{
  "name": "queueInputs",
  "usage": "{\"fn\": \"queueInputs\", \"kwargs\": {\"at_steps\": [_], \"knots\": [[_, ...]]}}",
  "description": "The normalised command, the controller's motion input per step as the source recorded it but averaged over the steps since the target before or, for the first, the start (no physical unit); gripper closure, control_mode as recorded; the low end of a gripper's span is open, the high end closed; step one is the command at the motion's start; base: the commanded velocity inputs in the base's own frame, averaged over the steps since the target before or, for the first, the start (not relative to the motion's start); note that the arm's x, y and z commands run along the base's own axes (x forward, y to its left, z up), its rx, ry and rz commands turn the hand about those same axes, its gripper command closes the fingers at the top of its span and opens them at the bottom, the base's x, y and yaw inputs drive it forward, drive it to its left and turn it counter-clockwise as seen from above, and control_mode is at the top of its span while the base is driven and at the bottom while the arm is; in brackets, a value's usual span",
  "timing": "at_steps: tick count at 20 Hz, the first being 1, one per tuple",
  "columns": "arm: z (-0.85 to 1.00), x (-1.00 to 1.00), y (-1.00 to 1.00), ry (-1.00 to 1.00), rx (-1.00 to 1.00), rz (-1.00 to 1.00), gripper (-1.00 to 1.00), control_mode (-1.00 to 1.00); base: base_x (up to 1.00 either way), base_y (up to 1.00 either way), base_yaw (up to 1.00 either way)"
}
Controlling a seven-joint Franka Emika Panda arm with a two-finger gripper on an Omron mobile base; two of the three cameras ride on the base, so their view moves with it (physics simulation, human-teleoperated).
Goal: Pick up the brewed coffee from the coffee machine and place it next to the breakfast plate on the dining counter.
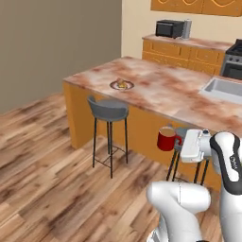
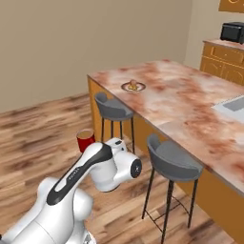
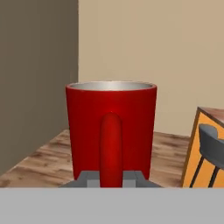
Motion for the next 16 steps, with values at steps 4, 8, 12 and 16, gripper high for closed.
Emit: {"fn": "queueInputs", "kwargs": {"at_steps": [4, 8, 12, 16], "knots": [[0.0, 0.0, 0.0, 0.0, 0.0, 0.0, 1.0, 1.0, 1.0, 0.31, -0.34], [0.0, 0.0, 0.0, 0.0, 0.0, 0.0, 1.0, 1.0, 1.0, 0.23, -0.35], [0.0, 0.0, 0.0, 0.0, 0.0, 0.0, 1.0, 1.0, 1.0, 0.14, -0.35], [0.0, 0.0, 0.0, 0.0, 0.0, 0.0, 1.0, 1.0, 1.0, 0.29, -0.36]]}}
